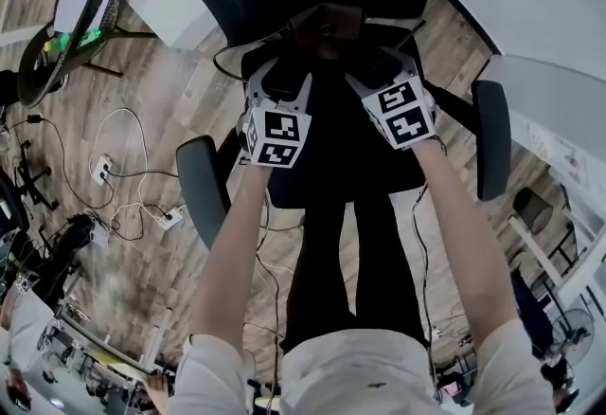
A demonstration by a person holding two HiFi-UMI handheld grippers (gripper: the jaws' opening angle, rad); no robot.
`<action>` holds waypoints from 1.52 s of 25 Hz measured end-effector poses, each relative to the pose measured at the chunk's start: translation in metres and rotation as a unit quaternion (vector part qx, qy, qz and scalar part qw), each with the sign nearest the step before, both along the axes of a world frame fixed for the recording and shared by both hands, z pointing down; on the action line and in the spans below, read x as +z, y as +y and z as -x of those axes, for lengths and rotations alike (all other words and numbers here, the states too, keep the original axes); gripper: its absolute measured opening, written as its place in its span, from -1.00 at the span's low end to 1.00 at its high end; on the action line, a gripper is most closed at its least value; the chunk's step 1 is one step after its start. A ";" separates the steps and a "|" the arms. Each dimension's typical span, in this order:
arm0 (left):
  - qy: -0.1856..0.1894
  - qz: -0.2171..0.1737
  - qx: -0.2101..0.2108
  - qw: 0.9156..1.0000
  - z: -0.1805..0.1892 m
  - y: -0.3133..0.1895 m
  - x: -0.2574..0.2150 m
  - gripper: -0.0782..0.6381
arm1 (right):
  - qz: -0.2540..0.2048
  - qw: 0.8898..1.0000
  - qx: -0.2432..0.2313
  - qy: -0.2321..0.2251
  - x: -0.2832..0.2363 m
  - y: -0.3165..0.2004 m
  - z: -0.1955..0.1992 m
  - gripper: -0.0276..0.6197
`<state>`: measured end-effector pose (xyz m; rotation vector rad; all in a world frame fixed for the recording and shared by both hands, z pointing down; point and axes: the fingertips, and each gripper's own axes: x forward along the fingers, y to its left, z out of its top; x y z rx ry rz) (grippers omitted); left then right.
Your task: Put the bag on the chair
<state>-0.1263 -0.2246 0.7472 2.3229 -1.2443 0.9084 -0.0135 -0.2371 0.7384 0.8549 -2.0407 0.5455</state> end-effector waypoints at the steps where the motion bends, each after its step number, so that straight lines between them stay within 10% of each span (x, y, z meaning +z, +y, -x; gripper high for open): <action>1: 0.001 -0.003 0.001 1.000 0.000 0.004 -0.006 -0.18 | -0.004 1.000 0.002 -0.001 -0.007 0.004 0.000 0.06; 21: 0.044 -0.069 -0.012 0.997 -0.024 0.070 -0.144 -0.18 | -0.090 0.991 0.074 -0.069 -0.139 0.056 -0.013 -0.07; 38: 0.058 -0.096 -0.077 0.991 -0.050 0.154 -0.237 -0.18 | -0.116 0.986 0.023 -0.116 -0.228 0.147 -0.026 -0.17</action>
